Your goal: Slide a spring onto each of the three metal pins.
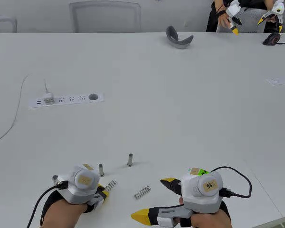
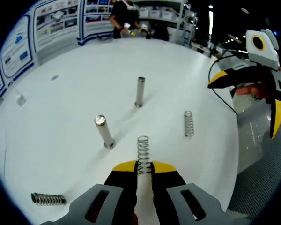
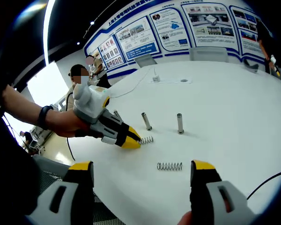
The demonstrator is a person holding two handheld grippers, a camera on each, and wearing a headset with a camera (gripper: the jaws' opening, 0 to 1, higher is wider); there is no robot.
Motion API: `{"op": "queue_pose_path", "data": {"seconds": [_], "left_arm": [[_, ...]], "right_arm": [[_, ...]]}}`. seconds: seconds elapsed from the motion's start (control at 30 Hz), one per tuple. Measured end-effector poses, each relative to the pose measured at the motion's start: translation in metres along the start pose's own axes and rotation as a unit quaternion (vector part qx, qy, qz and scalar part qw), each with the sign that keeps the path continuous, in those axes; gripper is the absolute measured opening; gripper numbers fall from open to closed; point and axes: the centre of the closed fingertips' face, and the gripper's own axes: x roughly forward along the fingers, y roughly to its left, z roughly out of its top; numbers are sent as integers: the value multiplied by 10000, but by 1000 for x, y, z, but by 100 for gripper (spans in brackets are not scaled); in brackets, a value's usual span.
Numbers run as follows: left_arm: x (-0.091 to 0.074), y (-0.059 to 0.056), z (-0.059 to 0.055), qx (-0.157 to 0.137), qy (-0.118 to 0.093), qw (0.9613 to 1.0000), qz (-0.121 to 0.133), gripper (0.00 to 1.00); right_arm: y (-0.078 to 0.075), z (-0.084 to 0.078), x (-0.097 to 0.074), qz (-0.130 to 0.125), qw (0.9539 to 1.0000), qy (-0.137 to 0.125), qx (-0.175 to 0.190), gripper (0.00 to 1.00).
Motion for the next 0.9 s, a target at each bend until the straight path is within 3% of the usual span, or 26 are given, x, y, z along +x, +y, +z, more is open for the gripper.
{"op": "queue_pose_path", "data": {"seconds": [0.17, 0.3, 0.9], "left_arm": [[-3, -1, -2, -162, 44, 9999, 8, 11], [-7, -1, -6, -530, 11, 9986, 6, 11], [-38, -1, -19, -801, -102, 9967, -1, 10]], "right_arm": [[1, -1, 0, 17, 10000, 17, 4, 87], [3, -4, 0, 38, 10000, 64, 1, 87], [15, -10, 4, 151, 9998, 103, 41, 85]]}}
